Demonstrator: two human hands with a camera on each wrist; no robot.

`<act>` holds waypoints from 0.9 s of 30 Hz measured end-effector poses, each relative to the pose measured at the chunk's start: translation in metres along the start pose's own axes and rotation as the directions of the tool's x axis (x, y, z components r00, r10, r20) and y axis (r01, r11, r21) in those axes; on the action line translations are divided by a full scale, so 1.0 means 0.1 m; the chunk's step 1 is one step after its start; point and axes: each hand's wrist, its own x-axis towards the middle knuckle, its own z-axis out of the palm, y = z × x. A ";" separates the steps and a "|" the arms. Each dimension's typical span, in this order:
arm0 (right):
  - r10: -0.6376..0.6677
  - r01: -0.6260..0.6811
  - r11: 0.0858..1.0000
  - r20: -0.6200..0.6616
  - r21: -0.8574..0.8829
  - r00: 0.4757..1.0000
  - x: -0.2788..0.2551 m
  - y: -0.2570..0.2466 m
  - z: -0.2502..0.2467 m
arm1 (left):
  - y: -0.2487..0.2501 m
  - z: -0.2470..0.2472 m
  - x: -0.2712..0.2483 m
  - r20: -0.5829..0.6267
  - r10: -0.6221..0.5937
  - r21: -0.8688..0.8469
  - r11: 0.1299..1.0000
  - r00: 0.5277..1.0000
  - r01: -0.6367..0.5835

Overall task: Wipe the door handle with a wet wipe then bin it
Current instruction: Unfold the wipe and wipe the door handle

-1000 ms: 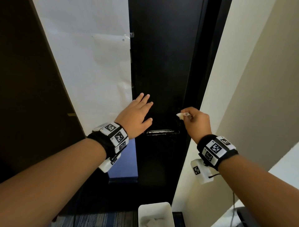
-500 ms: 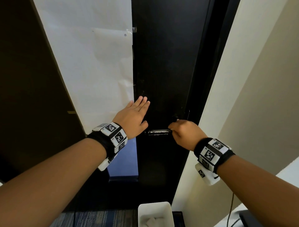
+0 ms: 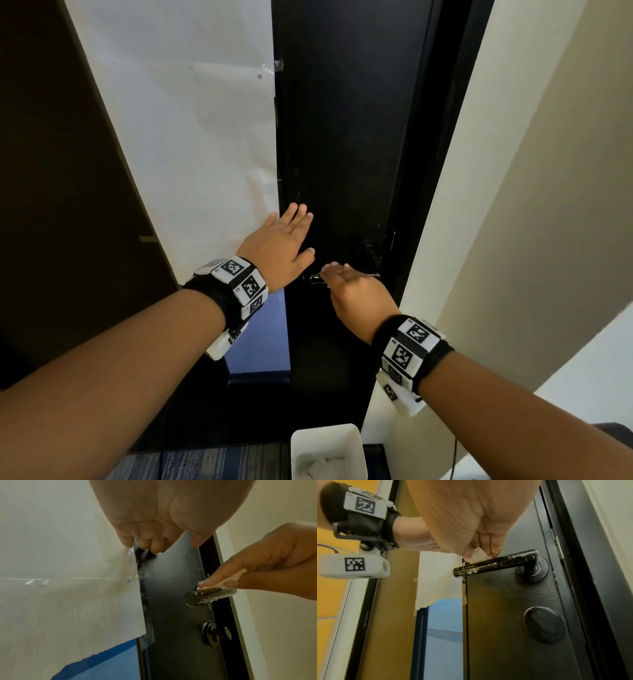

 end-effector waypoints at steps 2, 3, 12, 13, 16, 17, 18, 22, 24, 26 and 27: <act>-0.008 0.008 1.000 0.004 0.025 1.000 0.01 -0.03 0.01 | -0.01 0.00 -0.01 -0.001 0.002 0.010 1.000 1.000 -0.002; -0.020 0.020 0.999 0.008 0.041 1.000 0.01 -0.04 0.00 | -0.02 0.00 -0.01 -0.001 0.003 0.015 1.000 1.000 -0.003; 0.025 -0.028 0.987 0.019 0.156 1.000 -0.26 0.07 -0.39 | -0.04 0.03 -0.02 -0.012 0.011 -0.003 1.000 1.000 -0.011; 0.108 -0.104 0.975 -0.014 0.195 0.994 -0.29 0.10 -0.42 | -0.04 0.02 -0.02 -0.009 0.011 -0.007 1.000 1.000 -0.011; 0.437 -0.360 0.851 -0.136 0.382 0.889 -0.35 0.17 -0.46 | -0.05 0.00 -0.02 0.008 0.011 -0.010 1.000 1.000 -0.011; 0.556 -0.445 0.778 -0.155 0.442 0.817 -0.36 0.19 -0.48 | -0.05 0.00 -0.02 0.012 0.011 -0.009 1.000 1.000 -0.011; 0.659 -0.525 0.704 -0.165 0.477 0.734 -0.36 0.22 -0.48 | -0.05 0.00 -0.02 0.014 0.011 -0.008 1.000 1.000 -0.011; 0.880 -0.712 0.435 -0.089 0.551 0.467 -0.32 0.32 -0.38 | -0.06 -0.03 -0.02 0.024 0.009 -0.011 1.000 1.000 -0.009; 0.927 -0.750 0.309 -0.011 0.585 0.374 -0.28 0.34 -0.27 | -0.05 -0.04 -0.01 0.029 0.007 -0.012 1.000 1.000 -0.007; 0.949 -0.761 0.217 0.050 0.612 0.311 -0.22 0.28 -0.19 | -0.06 -0.05 -0.02 0.035 0.006 -0.014 1.000 0.999 -0.005; 0.954 -0.754 0.185 0.070 0.630 0.293 -0.17 0.23 -0.16 | -0.06 -0.06 -0.02 0.036 0.006 -0.015 1.000 0.999 -0.005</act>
